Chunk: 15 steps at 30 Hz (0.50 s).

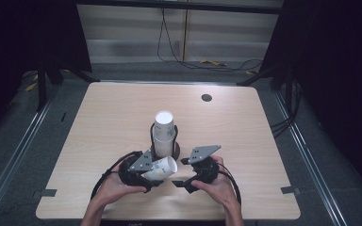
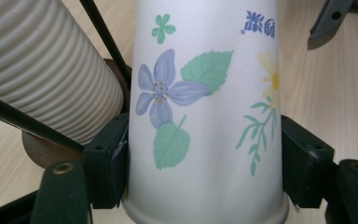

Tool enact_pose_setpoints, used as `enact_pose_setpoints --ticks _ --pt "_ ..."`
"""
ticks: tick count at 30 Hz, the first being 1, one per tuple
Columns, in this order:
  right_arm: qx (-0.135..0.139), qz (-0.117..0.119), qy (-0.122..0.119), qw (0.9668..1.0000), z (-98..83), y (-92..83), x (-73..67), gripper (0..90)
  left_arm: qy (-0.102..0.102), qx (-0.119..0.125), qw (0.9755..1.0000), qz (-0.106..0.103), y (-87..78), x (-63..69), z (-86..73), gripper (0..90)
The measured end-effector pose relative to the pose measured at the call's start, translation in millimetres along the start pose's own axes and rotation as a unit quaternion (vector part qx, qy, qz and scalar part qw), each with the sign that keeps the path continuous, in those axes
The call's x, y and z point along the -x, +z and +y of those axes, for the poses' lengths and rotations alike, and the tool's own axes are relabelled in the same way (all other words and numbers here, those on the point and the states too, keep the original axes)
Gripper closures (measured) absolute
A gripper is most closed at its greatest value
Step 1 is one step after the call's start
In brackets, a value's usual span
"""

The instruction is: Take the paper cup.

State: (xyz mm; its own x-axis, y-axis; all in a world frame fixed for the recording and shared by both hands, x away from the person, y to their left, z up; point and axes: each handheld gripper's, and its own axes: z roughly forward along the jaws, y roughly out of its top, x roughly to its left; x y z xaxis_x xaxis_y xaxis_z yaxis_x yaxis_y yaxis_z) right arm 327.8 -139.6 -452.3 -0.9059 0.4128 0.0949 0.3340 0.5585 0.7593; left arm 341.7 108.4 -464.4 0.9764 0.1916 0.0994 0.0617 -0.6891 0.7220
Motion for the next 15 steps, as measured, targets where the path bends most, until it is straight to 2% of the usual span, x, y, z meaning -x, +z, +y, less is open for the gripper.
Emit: enact_pose_setpoints --ticks 5,9,15 --pt "-0.034 0.012 -0.010 0.9993 3.9 5.8 0.5 20.2 0.007 -0.014 0.9999 -0.003 2.6 2.1 1.0 29.0" --pt "-0.040 0.016 -0.014 0.9990 6.1 6.6 0.6 22.4 0.016 -0.031 0.9994 -0.007 0.8 2.9 5.5 29.0" --pt "-0.053 0.025 -0.017 0.9981 8.0 4.8 2.5 24.2 0.023 -0.039 0.9988 -0.019 -0.3 0.9 6.5 29.2"
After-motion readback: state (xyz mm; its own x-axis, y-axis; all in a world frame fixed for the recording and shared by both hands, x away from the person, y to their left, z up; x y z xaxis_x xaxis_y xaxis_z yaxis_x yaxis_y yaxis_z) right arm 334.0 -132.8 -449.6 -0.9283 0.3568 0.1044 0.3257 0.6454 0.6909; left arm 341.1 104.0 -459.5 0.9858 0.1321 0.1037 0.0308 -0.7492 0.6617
